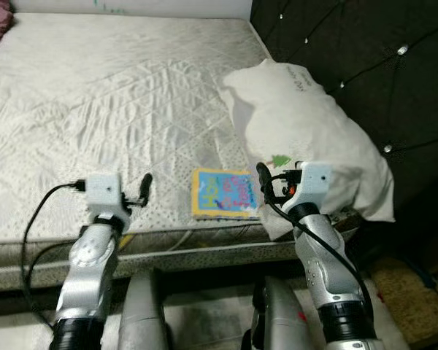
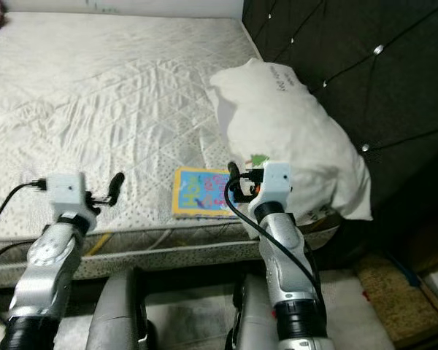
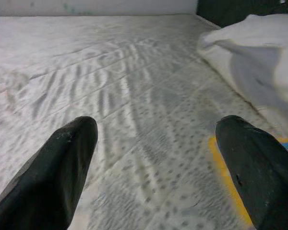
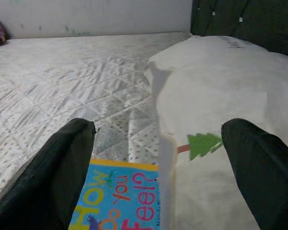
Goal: Clean up the room
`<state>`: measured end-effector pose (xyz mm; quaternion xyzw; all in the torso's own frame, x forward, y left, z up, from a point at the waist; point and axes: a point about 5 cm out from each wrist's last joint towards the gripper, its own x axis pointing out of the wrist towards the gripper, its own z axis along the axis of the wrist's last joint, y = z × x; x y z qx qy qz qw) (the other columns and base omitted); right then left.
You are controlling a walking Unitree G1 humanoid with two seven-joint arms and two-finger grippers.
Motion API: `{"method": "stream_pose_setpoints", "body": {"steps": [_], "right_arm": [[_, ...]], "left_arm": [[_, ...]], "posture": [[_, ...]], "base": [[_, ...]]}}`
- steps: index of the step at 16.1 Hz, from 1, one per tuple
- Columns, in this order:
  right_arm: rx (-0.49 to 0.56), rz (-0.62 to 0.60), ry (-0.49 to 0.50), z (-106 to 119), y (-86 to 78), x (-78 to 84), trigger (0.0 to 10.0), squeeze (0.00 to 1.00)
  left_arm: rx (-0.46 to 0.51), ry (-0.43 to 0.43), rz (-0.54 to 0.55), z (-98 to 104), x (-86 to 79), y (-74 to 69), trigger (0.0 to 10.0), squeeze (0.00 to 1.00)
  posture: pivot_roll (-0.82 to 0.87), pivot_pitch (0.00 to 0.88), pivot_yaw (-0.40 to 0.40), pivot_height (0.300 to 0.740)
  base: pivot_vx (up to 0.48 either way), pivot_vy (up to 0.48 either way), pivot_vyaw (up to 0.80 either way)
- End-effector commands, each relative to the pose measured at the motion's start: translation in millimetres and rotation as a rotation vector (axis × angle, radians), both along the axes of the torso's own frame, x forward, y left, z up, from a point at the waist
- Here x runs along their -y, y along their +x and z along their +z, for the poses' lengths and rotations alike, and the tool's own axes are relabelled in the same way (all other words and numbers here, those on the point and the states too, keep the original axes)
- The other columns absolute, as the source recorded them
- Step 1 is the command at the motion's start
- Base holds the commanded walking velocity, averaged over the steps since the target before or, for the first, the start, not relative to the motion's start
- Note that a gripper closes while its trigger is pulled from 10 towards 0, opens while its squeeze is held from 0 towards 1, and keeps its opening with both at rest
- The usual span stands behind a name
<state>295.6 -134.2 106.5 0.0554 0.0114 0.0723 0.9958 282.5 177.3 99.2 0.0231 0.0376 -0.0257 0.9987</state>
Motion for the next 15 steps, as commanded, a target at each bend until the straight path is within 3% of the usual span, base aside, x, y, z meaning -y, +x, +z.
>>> {"method": "stream_pose_setpoints", "body": {"steps": [1,7,15], "right_arm": [[0.031,-0.023,-0.006,7.3,-0.4,7.3,10.0,0.0],[0.032,-0.01,-0.018,8.4,3.9,10.6,10.0,0.0],[0.028,0.009,-0.04,9.2,7.9,9.2,10.0,0.0]], "left_arm": [[0.007,0.004,-0.016,1.3,5.5,1.8,10.0,0.0],[0.0,-0.001,-0.018,-4.9,14.2,-1.9,10.0,0.0],[0.02,-0.045,-0.041,1.7,22.9,6.3,10.0,0.0]], "posture": [[0.0,0.0,-0.046,0.679],[0.02,0.0,-0.068,0.74],[0.01,0.0,-0.074,0.74]], "base": [[0.0,0.0,0.0],[0.0,0.0,0.0],[0.0,0.069,0.0]]}}
